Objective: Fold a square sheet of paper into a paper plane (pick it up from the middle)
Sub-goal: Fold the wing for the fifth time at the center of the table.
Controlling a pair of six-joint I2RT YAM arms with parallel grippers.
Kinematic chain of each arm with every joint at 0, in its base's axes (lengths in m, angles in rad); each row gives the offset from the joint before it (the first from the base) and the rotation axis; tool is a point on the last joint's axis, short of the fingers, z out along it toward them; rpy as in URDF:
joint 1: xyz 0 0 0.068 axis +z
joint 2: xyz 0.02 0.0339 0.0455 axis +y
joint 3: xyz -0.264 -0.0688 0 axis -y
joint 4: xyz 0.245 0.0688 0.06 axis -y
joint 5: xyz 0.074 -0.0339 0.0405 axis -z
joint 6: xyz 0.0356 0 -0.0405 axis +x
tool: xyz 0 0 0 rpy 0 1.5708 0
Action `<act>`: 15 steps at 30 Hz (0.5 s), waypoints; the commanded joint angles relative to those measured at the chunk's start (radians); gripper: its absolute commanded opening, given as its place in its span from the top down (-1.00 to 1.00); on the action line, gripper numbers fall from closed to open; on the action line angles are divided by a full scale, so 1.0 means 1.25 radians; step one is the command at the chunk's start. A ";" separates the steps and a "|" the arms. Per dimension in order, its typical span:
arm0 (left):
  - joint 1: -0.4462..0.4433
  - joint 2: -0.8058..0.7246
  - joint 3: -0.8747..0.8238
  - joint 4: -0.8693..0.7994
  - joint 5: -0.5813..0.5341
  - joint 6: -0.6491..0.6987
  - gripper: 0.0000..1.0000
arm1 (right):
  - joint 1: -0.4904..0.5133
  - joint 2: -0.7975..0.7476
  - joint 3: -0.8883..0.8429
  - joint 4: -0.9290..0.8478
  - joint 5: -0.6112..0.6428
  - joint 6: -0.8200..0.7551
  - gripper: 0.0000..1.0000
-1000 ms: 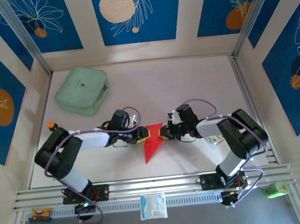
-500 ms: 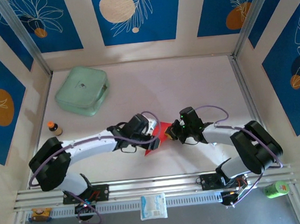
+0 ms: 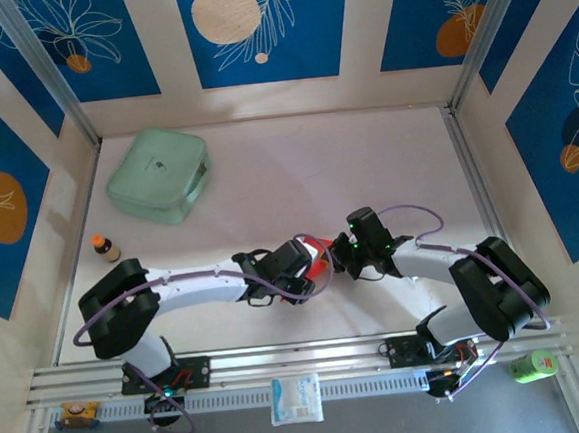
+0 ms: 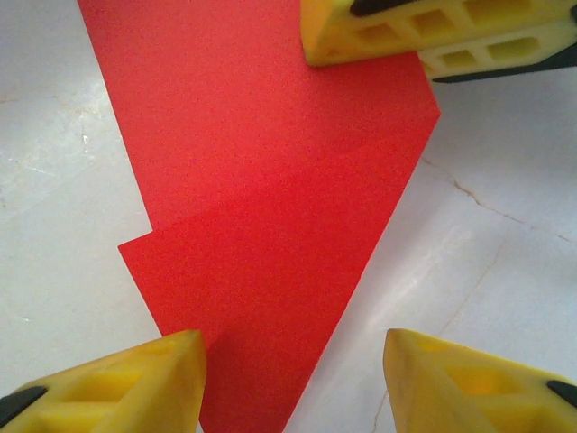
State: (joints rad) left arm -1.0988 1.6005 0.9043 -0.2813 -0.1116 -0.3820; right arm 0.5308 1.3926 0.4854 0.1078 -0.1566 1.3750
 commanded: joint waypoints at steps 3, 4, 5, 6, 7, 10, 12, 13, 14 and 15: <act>-0.009 0.008 -0.002 -0.002 -0.032 0.023 -0.09 | 0.009 -0.008 0.028 -0.035 -0.007 -0.025 1.00; -0.011 0.008 -0.001 -0.005 -0.033 0.026 -0.09 | 0.009 -0.007 0.028 -0.034 -0.008 -0.027 1.00; -0.011 0.009 -0.001 -0.005 -0.035 0.027 -0.10 | 0.009 -0.008 0.030 -0.034 -0.009 -0.029 1.00; -0.012 0.009 0.000 -0.006 -0.036 0.031 -0.10 | 0.009 -0.007 0.030 -0.033 -0.010 -0.030 1.00; -0.012 0.010 0.001 -0.009 -0.039 0.032 -0.10 | 0.009 -0.007 0.031 -0.034 -0.011 -0.032 1.00; -0.014 0.011 0.005 -0.017 -0.044 0.038 -0.12 | 0.009 -0.004 0.035 -0.034 -0.017 -0.032 1.00; -0.014 0.011 0.008 -0.019 -0.044 0.040 -0.12 | 0.007 -0.003 0.037 -0.034 -0.021 -0.035 1.00; -0.015 0.012 0.010 -0.019 -0.042 0.044 -0.13 | 0.008 -0.003 0.037 -0.031 -0.023 -0.035 1.00; -0.016 0.013 0.013 -0.018 -0.041 0.045 -0.13 | 0.007 -0.003 0.036 -0.027 -0.027 -0.037 1.00; -0.016 0.015 0.015 -0.018 -0.040 0.047 -0.13 | 0.008 -0.003 0.036 -0.023 -0.030 -0.037 1.00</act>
State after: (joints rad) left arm -1.1057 1.6077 0.9043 -0.2783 -0.1436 -0.3531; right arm 0.5365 1.3918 0.5049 0.0887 -0.1638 1.3491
